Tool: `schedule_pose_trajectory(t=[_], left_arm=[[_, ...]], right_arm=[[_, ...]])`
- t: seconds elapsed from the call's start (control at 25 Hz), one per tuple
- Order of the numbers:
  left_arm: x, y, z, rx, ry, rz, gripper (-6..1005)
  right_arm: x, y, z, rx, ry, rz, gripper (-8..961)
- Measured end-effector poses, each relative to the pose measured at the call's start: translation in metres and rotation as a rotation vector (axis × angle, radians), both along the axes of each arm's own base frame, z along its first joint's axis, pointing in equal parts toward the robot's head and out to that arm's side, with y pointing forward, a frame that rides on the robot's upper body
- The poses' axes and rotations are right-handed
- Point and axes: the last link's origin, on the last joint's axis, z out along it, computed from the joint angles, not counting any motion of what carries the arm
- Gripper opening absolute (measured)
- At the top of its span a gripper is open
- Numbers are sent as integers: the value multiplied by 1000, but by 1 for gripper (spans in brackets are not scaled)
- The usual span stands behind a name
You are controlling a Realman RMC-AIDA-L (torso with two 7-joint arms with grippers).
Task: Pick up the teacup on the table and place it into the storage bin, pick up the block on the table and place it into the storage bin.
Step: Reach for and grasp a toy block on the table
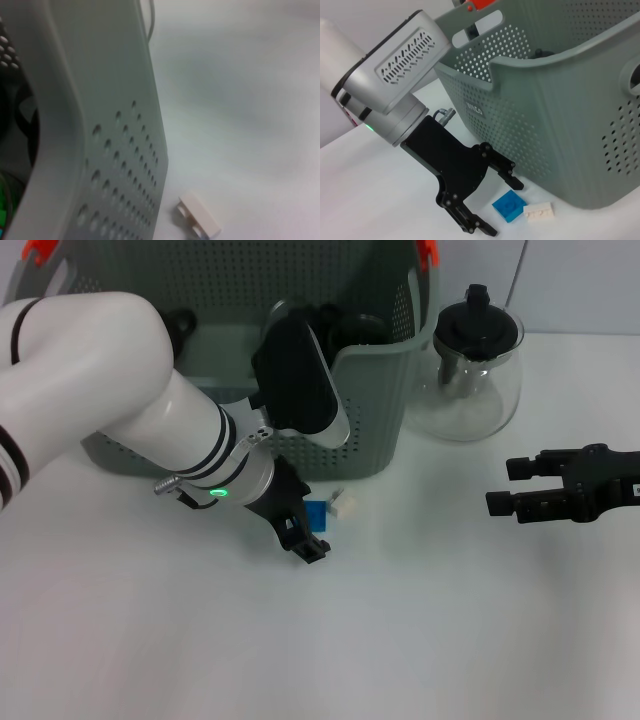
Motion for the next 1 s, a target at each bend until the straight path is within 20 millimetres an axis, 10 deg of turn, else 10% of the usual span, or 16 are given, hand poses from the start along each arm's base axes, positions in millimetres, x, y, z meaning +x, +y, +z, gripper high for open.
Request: schedule_pose_trajectory(t=[1.0], left_arm=[[8,-5,1,-32,1,66,784]], right_arm=[[2,-2,0,0,1,-1,837]])
